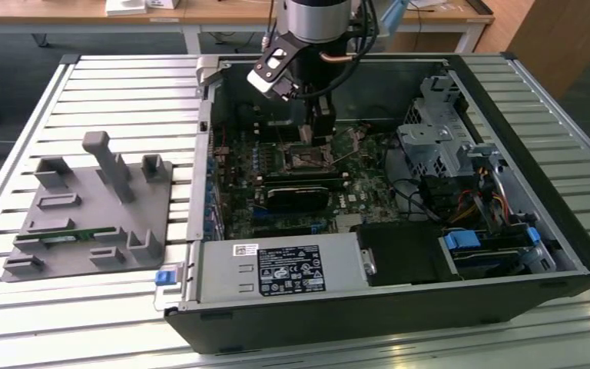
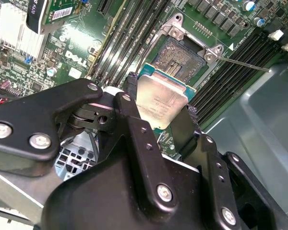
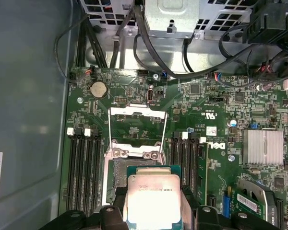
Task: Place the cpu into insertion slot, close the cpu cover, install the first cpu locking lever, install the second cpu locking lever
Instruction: 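Place the cpu into insertion slot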
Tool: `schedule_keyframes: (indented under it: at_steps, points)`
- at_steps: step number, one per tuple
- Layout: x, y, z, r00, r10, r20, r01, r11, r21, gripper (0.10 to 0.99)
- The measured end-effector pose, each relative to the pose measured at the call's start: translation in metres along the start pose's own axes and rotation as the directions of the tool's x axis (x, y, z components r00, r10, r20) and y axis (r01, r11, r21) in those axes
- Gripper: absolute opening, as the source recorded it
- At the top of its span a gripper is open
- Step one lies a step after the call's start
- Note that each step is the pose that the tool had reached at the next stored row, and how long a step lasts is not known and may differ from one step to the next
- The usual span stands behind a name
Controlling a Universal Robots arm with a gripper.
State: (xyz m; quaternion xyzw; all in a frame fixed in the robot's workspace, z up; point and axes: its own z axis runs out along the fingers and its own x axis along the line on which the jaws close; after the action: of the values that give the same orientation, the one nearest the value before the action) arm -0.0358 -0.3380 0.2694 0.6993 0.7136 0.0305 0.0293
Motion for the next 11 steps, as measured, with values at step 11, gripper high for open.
schedule_keyframes:
  at_steps: [11]
  points:
    - [0.0, -0.0003, 0.0034, 1.0, 0.0, 0.0, 0.0, 1.0, 0.0, 0.525]
